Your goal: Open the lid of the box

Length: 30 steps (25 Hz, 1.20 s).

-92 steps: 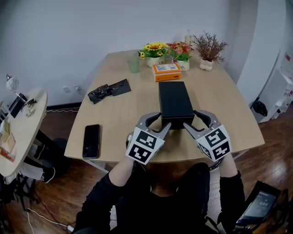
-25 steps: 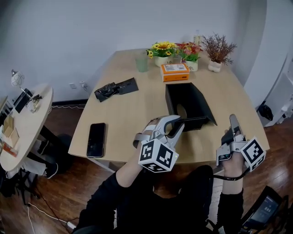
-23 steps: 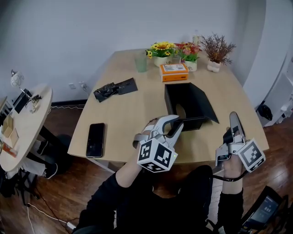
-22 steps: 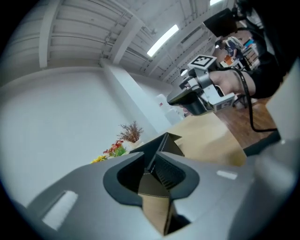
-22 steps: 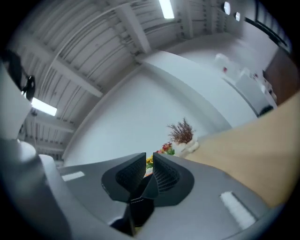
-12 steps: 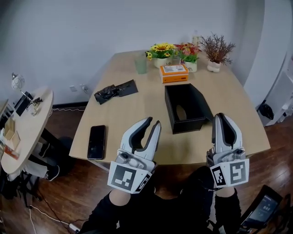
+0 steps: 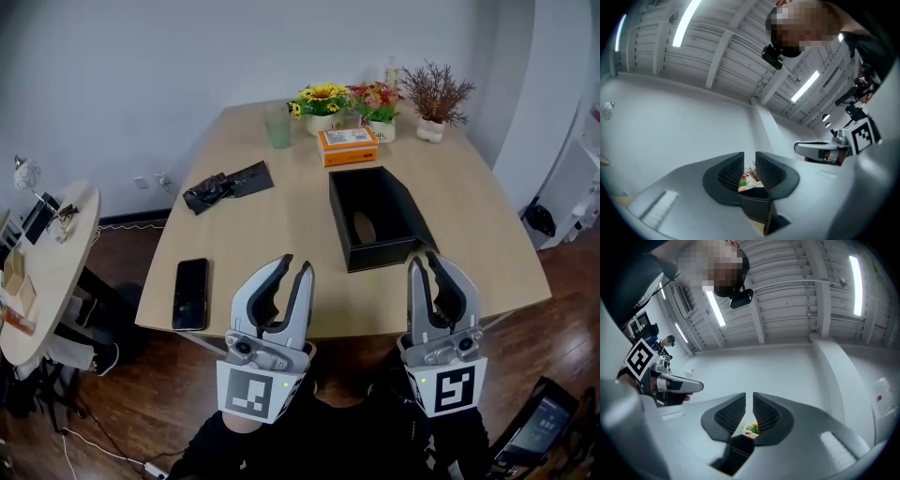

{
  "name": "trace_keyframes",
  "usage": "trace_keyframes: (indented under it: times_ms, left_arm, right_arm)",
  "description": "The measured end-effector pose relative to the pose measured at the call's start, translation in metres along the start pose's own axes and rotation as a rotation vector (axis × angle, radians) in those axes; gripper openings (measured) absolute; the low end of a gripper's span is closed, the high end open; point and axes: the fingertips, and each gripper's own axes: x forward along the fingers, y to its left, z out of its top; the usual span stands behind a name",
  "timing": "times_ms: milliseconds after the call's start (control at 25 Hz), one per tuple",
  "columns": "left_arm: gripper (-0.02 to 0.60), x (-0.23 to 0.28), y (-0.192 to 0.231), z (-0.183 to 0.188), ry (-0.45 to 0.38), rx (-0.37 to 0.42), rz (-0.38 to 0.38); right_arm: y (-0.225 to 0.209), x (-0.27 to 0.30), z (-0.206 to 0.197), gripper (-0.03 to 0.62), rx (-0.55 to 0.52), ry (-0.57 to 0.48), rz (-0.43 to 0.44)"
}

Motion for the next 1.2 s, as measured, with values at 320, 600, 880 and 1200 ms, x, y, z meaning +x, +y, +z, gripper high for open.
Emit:
trace_keyframes:
  times_ms: [320, 600, 880, 1200]
  left_arm:
    - [0.055, -0.007, -0.009, -0.012, 0.039, 0.049, -0.029]
    - [0.055, -0.003, -0.017, -0.020, 0.046, 0.057, -0.045]
    - [0.055, 0.004, -0.009, -0.014, 0.026, 0.063, -0.050]
    - [0.055, 0.020, -0.010, -0.003, -0.012, 0.090, -0.049]
  right_arm:
    - [0.015, -0.005, -0.011, 0.081, 0.018, 0.056, -0.002]
    - [-0.004, -0.007, -0.014, 0.102, 0.047, 0.040, -0.038]
    - [-0.007, -0.001, -0.007, 0.091, 0.000, 0.016, -0.044]
    - [-0.020, 0.003, 0.006, 0.067, -0.044, -0.034, -0.080]
